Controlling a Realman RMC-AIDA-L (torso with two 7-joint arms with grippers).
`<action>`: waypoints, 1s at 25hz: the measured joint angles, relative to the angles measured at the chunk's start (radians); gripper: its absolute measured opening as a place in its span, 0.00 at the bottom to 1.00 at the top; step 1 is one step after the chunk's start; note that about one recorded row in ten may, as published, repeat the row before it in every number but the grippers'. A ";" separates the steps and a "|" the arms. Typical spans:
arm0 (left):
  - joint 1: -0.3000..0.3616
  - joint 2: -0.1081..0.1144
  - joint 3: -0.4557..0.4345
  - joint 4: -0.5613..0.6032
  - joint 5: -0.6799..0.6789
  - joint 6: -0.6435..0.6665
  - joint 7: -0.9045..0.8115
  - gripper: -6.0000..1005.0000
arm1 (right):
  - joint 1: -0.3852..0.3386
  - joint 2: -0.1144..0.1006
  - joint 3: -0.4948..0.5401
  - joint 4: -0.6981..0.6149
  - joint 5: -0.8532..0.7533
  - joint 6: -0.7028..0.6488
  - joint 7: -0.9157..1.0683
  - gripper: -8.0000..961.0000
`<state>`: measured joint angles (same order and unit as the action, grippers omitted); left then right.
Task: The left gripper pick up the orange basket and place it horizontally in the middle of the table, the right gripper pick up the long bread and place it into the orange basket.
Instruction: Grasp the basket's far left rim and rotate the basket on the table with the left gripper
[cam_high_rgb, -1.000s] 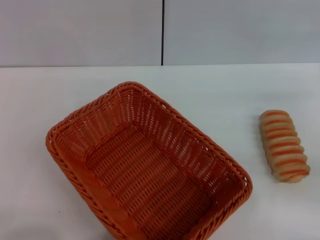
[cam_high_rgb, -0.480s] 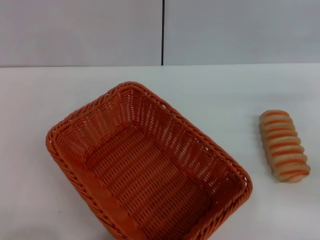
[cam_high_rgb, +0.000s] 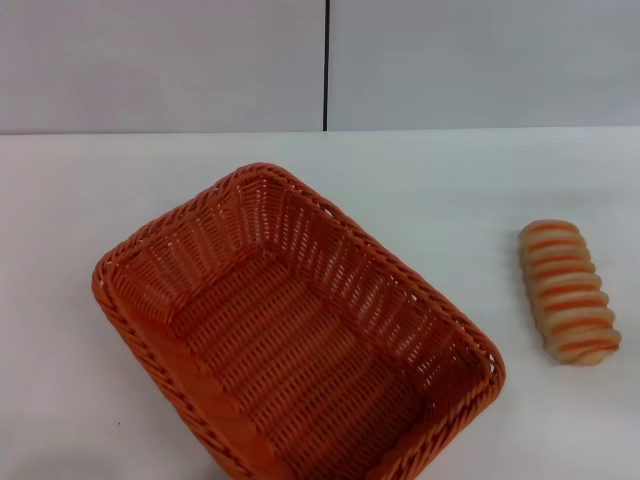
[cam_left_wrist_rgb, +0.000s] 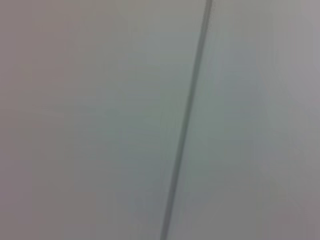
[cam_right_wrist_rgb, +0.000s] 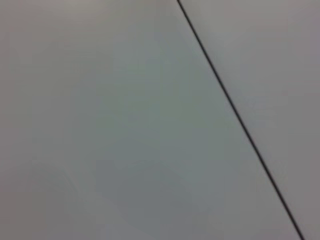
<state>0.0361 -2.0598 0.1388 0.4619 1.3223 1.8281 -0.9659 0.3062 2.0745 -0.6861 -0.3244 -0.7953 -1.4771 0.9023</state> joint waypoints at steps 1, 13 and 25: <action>0.000 0.000 0.000 0.000 0.000 0.000 0.000 0.77 | 0.000 0.000 0.000 0.000 0.000 0.000 0.000 0.65; -0.099 -0.001 0.217 0.753 0.293 -0.066 -0.663 0.77 | -0.004 -0.002 0.014 0.006 0.001 0.008 0.000 0.65; -0.280 -0.005 0.478 1.209 0.736 -0.083 -1.041 0.77 | 0.006 -0.002 0.021 -0.001 0.000 0.001 0.000 0.65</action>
<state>-0.2434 -2.0643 0.6168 1.6705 2.0584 1.7455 -2.0071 0.3121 2.0723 -0.6655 -0.3256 -0.7949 -1.4763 0.9019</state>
